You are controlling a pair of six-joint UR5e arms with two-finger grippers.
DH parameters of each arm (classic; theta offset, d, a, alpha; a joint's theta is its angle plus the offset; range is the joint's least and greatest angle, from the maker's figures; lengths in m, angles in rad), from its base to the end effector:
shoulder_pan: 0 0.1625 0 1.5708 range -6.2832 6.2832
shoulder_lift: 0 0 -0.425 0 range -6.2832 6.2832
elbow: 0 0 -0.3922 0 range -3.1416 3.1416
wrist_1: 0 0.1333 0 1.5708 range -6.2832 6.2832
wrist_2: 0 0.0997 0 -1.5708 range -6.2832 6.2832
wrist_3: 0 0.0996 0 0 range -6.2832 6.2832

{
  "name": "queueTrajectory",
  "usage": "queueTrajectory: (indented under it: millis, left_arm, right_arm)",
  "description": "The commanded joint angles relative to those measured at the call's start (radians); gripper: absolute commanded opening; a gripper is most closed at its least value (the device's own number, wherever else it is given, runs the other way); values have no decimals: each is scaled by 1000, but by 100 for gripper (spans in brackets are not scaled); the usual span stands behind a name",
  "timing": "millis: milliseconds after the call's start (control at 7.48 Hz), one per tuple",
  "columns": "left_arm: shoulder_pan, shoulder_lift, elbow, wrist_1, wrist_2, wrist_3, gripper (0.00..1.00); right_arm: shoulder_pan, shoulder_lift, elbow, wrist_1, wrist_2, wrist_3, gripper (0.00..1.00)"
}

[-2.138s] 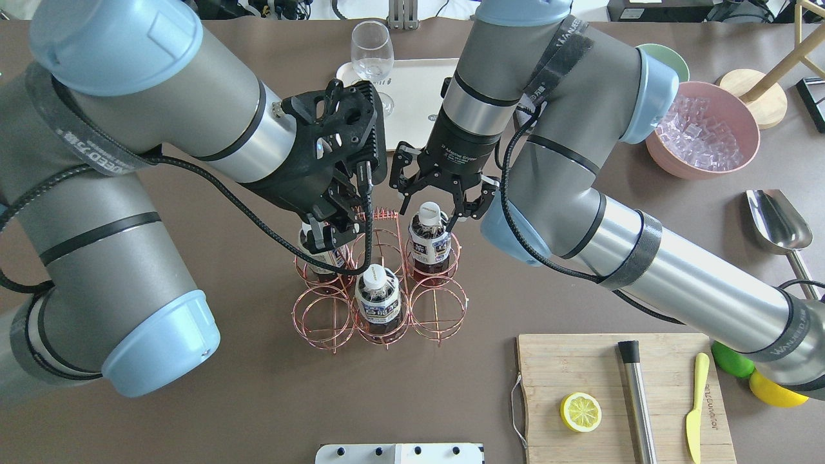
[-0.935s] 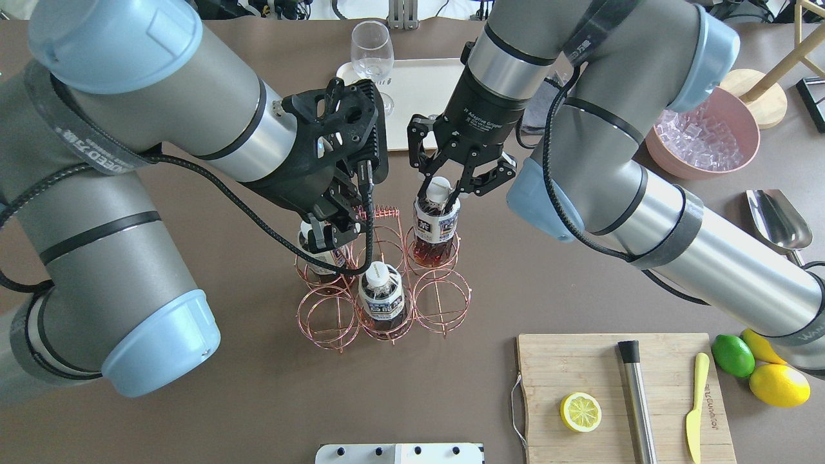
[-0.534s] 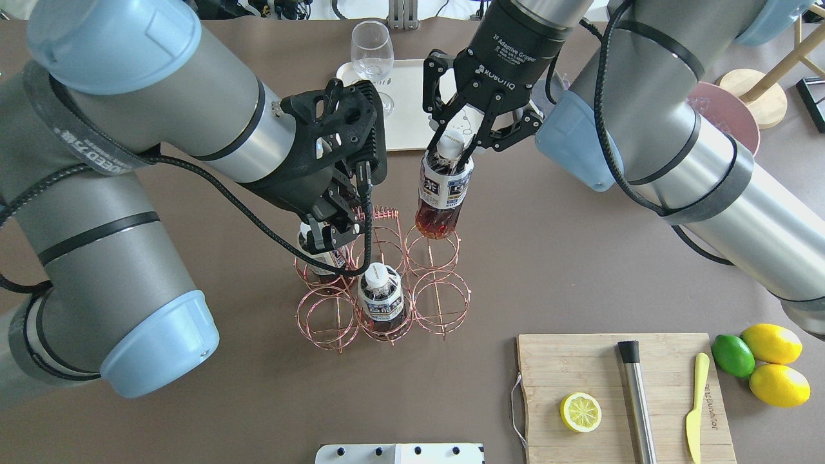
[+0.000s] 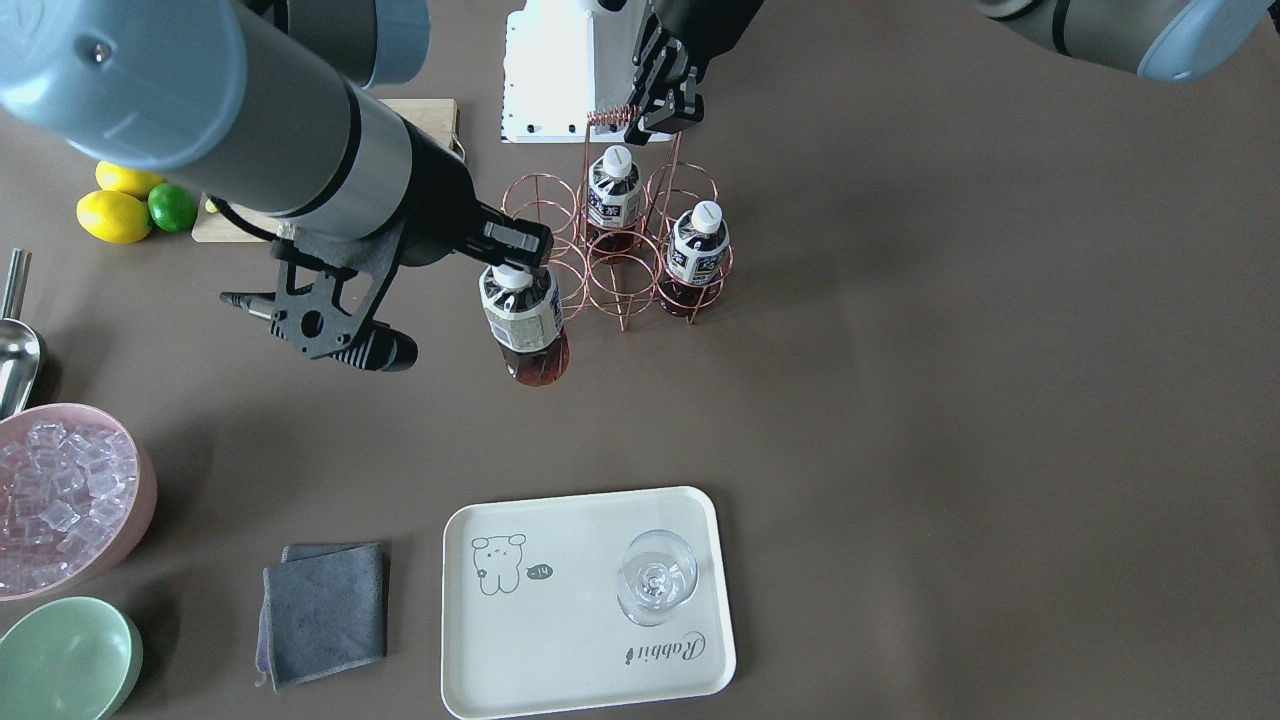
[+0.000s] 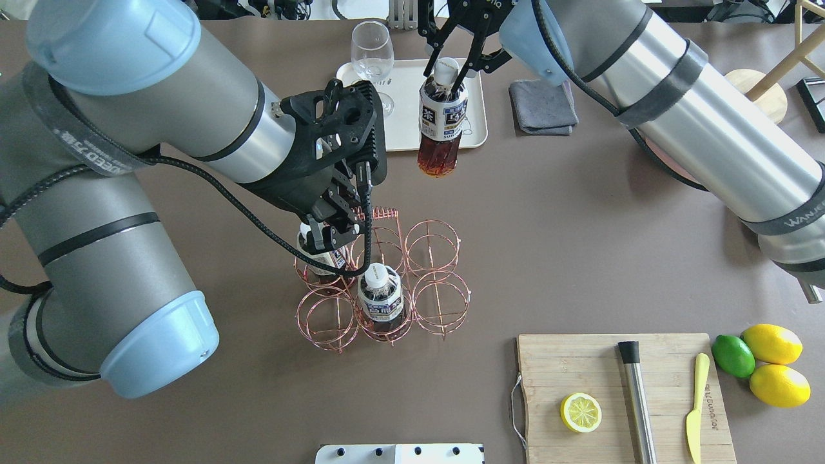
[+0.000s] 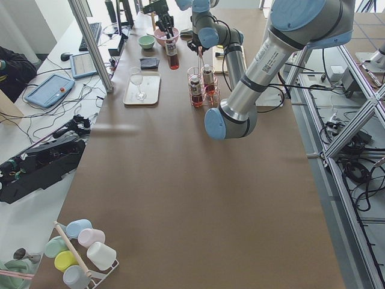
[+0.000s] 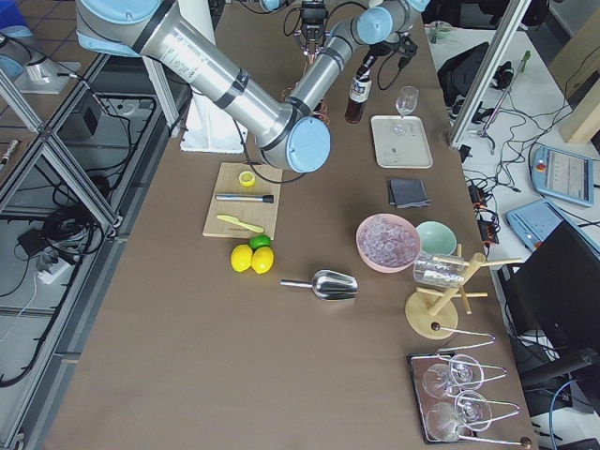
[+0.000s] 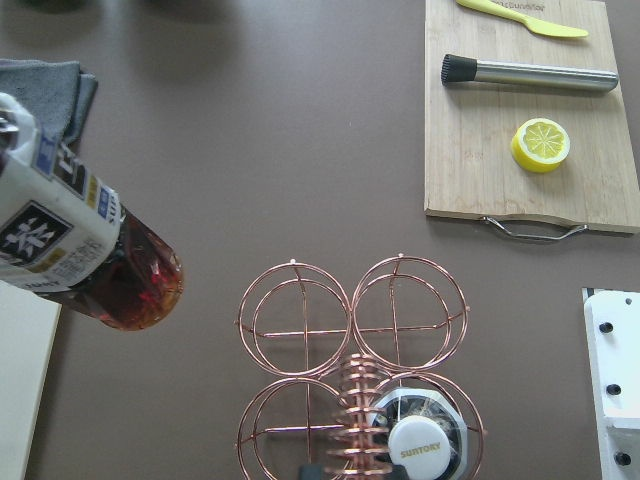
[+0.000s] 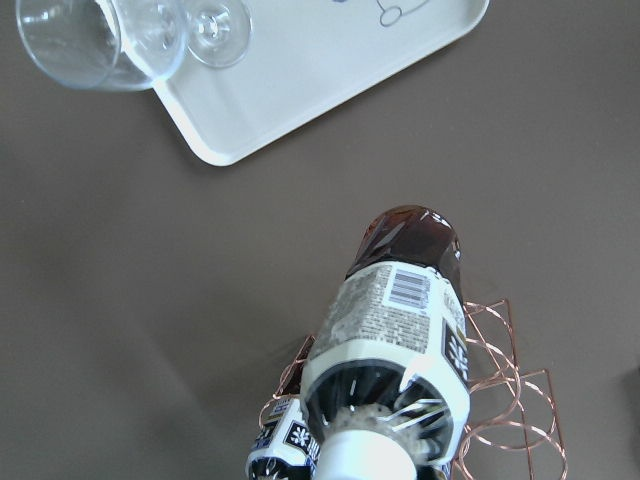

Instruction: Take tea from basket to plate

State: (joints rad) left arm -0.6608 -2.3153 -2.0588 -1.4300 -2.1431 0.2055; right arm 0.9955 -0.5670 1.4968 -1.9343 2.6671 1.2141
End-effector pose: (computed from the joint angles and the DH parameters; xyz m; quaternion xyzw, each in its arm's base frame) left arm 0.3764 -0.3931 0.0552 0.3842 0.3983 0.5583 0.6181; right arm -0.3442 -0.6130 0.0613 -0.2411 -0.4991 0.1191 0.8238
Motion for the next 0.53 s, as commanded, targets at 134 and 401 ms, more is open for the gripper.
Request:
queueTrajectory:
  millis: [134, 401]
  left_arm:
    - [-6, -1, -18, 2, 2, -2, 0]
    - [-29, 2, -44, 9, 0, -2, 0]
  right_arm:
    - [43, 93, -395, 179, 2, -197, 0]
    - [43, 101, -521, 320, 1, -203, 0]
